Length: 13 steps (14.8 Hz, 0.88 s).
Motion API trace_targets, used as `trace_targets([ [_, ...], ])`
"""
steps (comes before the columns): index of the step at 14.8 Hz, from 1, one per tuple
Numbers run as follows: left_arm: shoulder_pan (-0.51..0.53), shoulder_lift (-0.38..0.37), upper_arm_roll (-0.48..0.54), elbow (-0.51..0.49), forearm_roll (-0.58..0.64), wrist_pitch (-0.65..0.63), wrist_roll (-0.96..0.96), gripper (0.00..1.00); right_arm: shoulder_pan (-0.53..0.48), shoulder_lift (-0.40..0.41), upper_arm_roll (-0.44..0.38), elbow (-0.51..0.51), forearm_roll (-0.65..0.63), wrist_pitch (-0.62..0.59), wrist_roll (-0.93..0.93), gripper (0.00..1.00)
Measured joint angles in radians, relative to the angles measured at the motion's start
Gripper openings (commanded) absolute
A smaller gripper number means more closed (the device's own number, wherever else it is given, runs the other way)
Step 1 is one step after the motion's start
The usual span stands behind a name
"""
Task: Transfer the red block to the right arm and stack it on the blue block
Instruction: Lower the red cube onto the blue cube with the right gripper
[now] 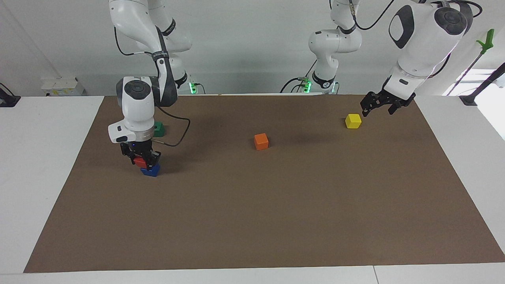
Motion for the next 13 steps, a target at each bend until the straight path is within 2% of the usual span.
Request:
trace_targets([
  [5,0.0,-0.005,0.0,0.0,0.0,0.002,0.0,1.0,-0.018,0.022,0.0,-0.021,0.001,0.104,0.0,0.0],
  [13,0.0,-0.012,0.004,0.0,-0.001,0.002,0.0,1.0,-0.023,0.023,0.0,-0.026,0.045,0.11,0.0,0.0],
])
